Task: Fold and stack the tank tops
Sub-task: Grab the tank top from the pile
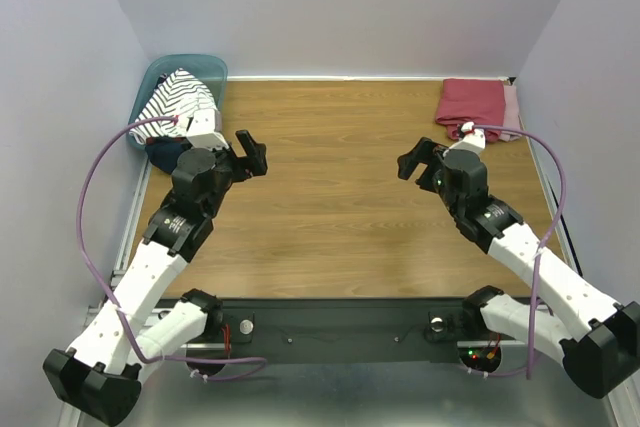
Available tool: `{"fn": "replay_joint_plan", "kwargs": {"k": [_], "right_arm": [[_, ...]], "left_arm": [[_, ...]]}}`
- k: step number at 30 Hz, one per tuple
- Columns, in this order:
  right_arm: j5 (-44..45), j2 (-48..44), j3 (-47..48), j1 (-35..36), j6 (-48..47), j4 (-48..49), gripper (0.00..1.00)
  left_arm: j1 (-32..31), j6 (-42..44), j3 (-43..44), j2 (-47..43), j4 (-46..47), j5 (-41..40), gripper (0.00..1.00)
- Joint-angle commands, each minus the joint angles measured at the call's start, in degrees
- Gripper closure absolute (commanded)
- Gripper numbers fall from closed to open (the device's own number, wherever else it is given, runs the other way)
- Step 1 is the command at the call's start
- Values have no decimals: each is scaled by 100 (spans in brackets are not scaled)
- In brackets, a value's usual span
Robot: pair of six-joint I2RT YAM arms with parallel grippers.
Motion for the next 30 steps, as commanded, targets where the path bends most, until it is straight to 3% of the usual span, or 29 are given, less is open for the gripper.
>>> {"fn": "replay_joint_plan", "kwargs": {"k": [1, 5, 11, 14, 15, 21, 26, 30], "right_arm": [[36, -196, -22, -6, -146, 271, 0], [1, -293, -22, 3, -242, 271, 0], [-148, -424, -40, 3, -383, 262, 0], [-368, -460, -31, -6, -410, 236, 0], [-516, -442, -14, 3, -401, 236, 0], [-974, -249, 39, -6, -322, 236, 0], [-1554, -196, 66, -6, -234, 236, 0], [-1748, -82, 39, -6, -234, 236, 0]], "left_arm": [[19, 119, 152, 32, 102, -185, 1], [19, 23, 406, 216, 75, -457, 1], [71, -232, 1293, 1033, -153, -1599, 1], [501, -416, 1943, 1762, -258, -2004, 1], [929, -617, 2319, 2234, -354, -2083, 1], [2013, -909, 3490, 4307, -513, -2495, 3], [2874, -1155, 5194, 6416, -1109, -2146, 7], [3209, -1138, 6355, 7756, -1304, -1768, 11]]}}
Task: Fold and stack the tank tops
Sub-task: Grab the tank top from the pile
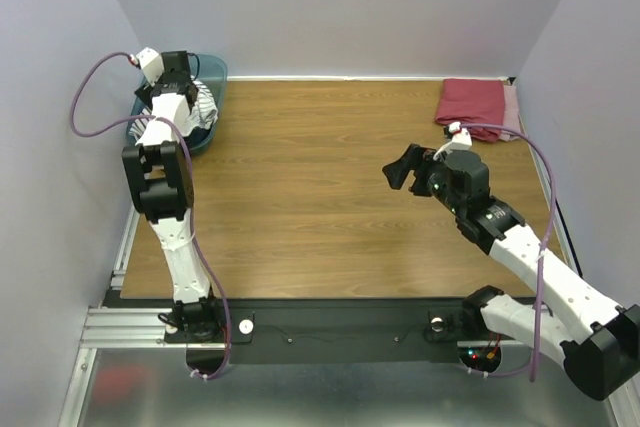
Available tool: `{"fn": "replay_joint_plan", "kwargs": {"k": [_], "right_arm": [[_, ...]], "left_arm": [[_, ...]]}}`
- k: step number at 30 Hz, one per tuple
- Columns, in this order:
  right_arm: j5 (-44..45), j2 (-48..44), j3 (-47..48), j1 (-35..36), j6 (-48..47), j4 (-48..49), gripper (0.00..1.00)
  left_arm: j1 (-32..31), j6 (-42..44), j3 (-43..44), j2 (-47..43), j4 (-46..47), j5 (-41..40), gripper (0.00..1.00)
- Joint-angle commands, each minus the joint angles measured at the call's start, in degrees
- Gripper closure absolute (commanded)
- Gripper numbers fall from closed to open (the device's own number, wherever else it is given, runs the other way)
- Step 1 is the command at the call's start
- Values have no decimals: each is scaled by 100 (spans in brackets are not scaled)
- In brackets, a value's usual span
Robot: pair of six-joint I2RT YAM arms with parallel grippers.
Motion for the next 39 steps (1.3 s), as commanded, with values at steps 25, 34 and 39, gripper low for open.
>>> {"fn": "replay_joint_plan", "kwargs": {"k": [25, 34, 39], "right_arm": [[-400, 273, -189, -6, -55, 251, 0], [-400, 353, -137, -6, -169, 295, 0], [-373, 361, -66, -6, -231, 322, 0]], "left_arm": [[448, 188, 1963, 1056, 48, 1272, 100], [176, 645, 2262, -113, 365, 1466, 100], [-307, 1032, 2262, -885, 462, 1238, 100]]}}
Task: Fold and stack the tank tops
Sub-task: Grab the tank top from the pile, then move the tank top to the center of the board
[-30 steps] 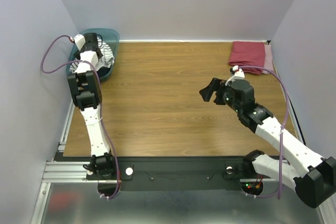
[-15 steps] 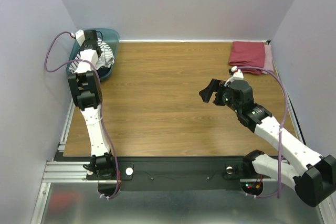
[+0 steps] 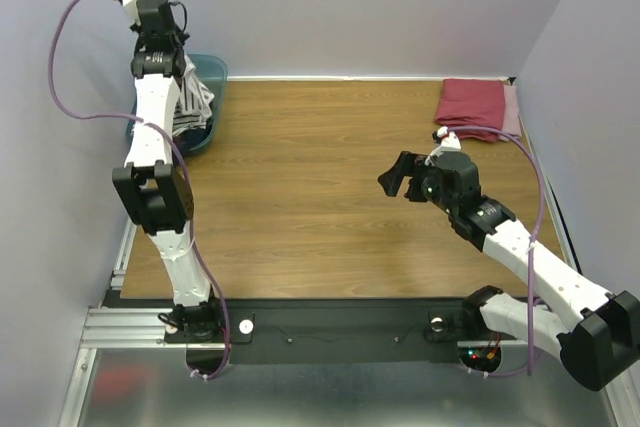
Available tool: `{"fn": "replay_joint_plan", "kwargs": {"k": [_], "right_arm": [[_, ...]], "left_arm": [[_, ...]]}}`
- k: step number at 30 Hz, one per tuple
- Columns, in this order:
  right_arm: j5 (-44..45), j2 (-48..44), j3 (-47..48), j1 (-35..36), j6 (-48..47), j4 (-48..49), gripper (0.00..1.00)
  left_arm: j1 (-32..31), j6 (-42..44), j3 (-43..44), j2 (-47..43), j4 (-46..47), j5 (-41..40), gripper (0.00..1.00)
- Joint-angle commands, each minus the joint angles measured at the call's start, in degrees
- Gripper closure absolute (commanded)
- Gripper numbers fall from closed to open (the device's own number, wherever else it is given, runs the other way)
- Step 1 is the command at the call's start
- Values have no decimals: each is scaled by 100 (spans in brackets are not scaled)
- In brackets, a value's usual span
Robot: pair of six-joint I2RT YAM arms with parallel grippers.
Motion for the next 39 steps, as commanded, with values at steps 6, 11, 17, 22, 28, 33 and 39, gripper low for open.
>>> {"fn": "replay_joint_plan", "kwargs": {"k": [6, 11, 17, 22, 28, 33, 39], "right_arm": [[64, -34, 227, -6, -185, 339, 0], [117, -113, 324, -6, -203, 331, 0], [126, -342, 333, -6, -141, 331, 0], [257, -605, 237, -6, -106, 331, 0], [494, -615, 104, -6, -71, 339, 0], [1057, 17, 51, -6, -132, 339, 0], [373, 537, -158, 3, 87, 339, 0]], "left_arm": [[-1544, 999, -111, -2010, 718, -683, 100], [-2565, 1062, -594, -2802, 762, -903, 100], [-4276, 1202, -806, -3550, 842, -1308, 100], [-5229, 1186, -998, -3674, 816, -1590, 100], [-4722, -70, -2035, -3543, 702, -1205, 100], [-3255, -1205, -2616, -2245, 858, 1024, 56], [-2760, -1030, -2544, -1492, 831, 1760, 32]]}}
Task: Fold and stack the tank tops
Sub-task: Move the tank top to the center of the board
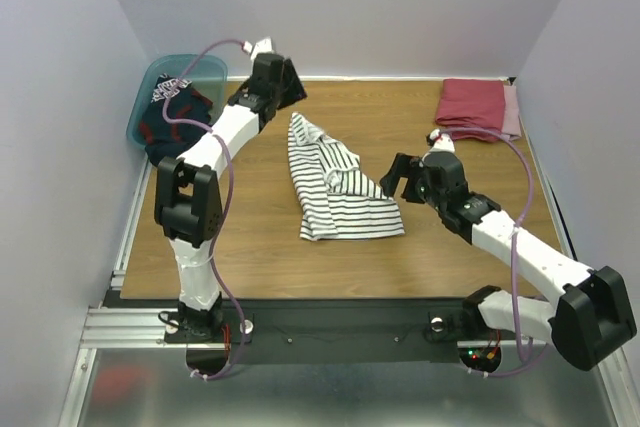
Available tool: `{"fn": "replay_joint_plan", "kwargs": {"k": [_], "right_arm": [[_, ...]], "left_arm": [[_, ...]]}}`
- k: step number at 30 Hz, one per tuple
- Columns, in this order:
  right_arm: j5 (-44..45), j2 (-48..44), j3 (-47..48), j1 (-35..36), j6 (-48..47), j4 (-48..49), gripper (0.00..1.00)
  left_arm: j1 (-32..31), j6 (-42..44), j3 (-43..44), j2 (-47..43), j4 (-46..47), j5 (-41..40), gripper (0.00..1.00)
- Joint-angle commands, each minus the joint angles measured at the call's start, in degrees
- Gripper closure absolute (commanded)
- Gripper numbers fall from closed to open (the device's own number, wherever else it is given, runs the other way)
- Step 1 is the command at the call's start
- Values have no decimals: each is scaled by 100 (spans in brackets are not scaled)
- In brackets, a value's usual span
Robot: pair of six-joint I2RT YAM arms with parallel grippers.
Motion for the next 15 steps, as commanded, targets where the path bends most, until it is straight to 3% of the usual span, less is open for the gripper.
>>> {"fn": "replay_joint_plan", "kwargs": {"k": [1, 4, 9, 12, 15], "right_arm": [[-447, -51, -283, -6, 183, 234, 0], [-537, -121, -732, -6, 166, 235, 3], [-413, -359, -1461, -6, 473, 217, 6], [-440, -105, -1655, 3, 667, 261, 14], [-431, 211, -1647, 3, 711, 349, 24]], "left_arm": [[14, -173, -614, -534, 290, 673, 31], [40, -235, -1153, -1149, 284, 278, 31], [-48, -454, -2892, -2377, 186, 180, 39], [-451, -428, -3694, -2889, 108, 67, 42], [-1354, -314, -3958, -2987, -216, -275, 42]]}}
